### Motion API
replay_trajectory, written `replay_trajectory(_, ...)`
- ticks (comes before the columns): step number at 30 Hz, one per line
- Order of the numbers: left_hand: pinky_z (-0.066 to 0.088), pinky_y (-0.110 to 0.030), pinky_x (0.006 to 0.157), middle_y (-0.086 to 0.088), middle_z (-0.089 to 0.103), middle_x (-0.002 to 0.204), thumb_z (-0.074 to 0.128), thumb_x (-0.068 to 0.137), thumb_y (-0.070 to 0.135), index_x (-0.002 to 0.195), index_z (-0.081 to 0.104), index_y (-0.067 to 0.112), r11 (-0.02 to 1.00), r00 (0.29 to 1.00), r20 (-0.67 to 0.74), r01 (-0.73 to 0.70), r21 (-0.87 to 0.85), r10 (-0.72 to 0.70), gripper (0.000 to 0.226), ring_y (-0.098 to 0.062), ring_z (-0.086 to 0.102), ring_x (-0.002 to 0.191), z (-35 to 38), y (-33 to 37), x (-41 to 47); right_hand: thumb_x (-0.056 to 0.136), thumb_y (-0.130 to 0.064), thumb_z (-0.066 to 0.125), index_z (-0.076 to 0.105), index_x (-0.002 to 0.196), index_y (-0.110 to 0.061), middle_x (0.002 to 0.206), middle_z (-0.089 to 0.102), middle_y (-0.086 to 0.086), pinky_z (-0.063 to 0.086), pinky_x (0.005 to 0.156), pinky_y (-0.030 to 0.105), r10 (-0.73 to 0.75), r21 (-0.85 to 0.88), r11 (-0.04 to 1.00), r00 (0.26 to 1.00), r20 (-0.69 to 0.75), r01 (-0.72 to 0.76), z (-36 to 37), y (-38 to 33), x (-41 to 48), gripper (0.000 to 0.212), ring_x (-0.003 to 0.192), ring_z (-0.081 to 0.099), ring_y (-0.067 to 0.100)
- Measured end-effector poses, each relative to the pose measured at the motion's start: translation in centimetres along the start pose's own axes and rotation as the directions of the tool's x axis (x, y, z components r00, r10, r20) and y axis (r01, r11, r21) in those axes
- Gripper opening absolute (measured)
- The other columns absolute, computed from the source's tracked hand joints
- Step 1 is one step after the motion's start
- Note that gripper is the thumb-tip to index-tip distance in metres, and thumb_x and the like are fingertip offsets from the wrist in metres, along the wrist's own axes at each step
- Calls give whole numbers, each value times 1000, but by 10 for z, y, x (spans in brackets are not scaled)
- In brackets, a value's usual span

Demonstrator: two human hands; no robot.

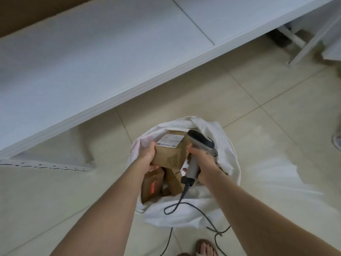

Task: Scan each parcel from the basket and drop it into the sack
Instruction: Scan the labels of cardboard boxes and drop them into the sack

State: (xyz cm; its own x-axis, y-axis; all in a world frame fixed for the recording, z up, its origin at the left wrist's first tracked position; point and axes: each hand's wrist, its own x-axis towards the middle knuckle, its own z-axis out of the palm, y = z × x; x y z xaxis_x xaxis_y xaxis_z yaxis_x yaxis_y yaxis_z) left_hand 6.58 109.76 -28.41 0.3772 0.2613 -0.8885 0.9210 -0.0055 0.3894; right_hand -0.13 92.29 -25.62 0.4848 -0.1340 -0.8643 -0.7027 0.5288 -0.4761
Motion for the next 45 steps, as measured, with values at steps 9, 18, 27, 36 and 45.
replay_trajectory(9, 30, -40, 111, -4, 26, 155, 55, 89, 53, 143, 38, 39, 378, 745, 235, -551, 744, 624, 58, -24, 30, 136, 27, -20, 39, 77, -23, 80, 60, 122, -6, 112, 68, 17, 55, 88, 55, 25, 42, 999, 996, 81, -28, 18, 19, 63, 52, 94, 69, 31)
replay_trajectory(18, 1, -64, 112, -11, -10, 159, 61, 74, 61, 150, 9, 42, -140, 840, 358, -330, 934, 409, 95, -36, -7, 146, 54, 5, 52, 83, -23, 75, 61, 115, -9, 110, 68, 13, 55, 86, 44, 17, -13, 1000, 1000, 16, -16, 0, 19, 84, 38, 100, 66, 31)
replay_trajectory(27, 37, -33, 102, 0, 33, 154, 26, 103, 32, 147, 24, 45, 36, 843, 339, -388, 921, 418, 46, -25, 43, 130, 39, 11, 102, 88, -17, 70, 54, 101, -9, 85, 59, 9, 49, 57, 31, 10, -44, 999, 1000, 2, -10, -24, 15, 101, 22, 70, 59, 20)
replay_trajectory(36, 46, -40, 97, -6, 57, 130, 43, 96, 18, 138, 46, 29, 118, 859, 293, -371, 921, 420, 44, -25, 57, 109, 60, 14, 41, 86, -14, 72, 61, 111, -4, 93, 68, 12, 54, 92, 48, 19, -33, 999, 999, 28, -18, -26, 2, 51, 29, 85, 66, 25)
replay_trajectory(45, 39, -30, 97, -9, 48, 141, 46, 96, 16, 139, 45, 13, 161, 837, 327, -432, 887, 440, 43, -25, 49, 125, 46, 63, -138, 84, -7, 69, 56, 84, -9, 67, 59, 8, 46, 57, 29, -10, 51, 999, 999, -48, 12, -45, -55, -103, 14, 58, 53, 17)
